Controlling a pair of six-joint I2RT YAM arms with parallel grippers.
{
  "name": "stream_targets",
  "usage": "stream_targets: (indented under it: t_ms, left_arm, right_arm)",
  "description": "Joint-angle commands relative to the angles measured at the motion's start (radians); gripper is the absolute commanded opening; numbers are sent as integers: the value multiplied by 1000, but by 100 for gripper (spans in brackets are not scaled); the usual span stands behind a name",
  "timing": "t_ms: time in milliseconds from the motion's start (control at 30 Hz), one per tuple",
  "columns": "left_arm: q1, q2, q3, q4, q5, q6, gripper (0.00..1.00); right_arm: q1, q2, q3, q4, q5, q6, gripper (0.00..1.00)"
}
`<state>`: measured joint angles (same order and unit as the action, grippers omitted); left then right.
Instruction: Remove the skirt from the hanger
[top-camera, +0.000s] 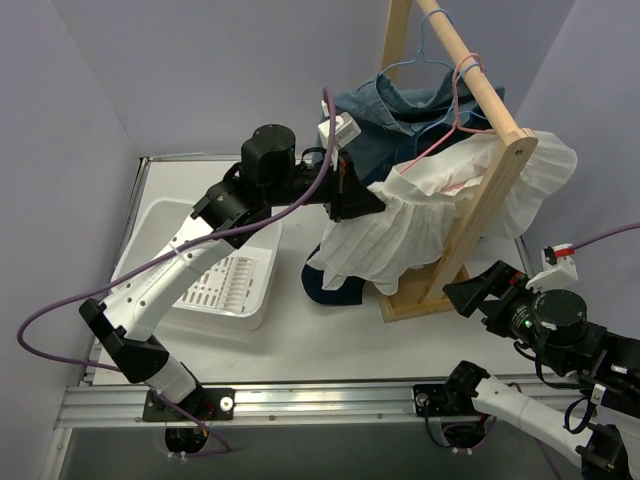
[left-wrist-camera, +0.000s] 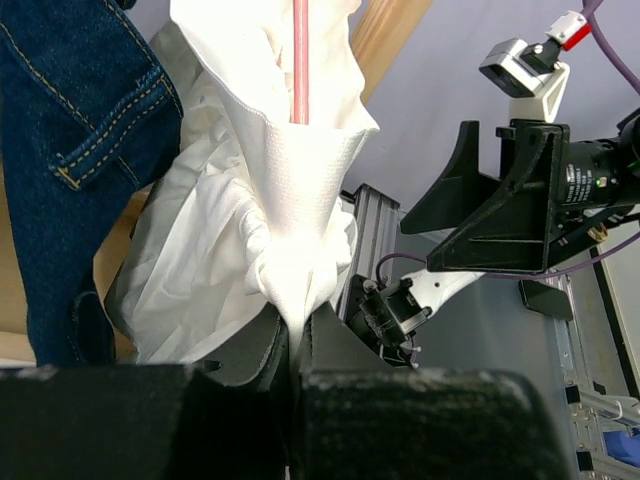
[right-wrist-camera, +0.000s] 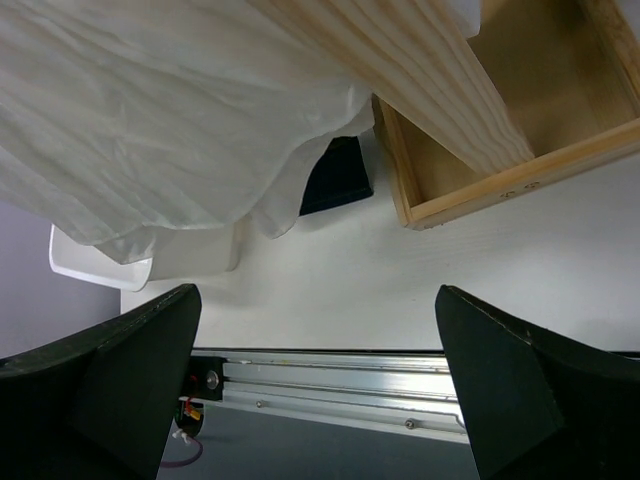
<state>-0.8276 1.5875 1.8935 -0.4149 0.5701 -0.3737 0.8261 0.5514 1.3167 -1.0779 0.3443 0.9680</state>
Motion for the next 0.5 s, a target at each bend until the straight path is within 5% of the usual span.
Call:
stream_targets:
  t_ms: [0,467]
  left_arm:
    - [21,-110,-36,111,31,-10,2]
    - [82,-357,-238,-161,5,24,2]
  right_arm:
    - [5,15,-1,-1,32,-2,100]
    - [5,166,32,94,-42,-146,100]
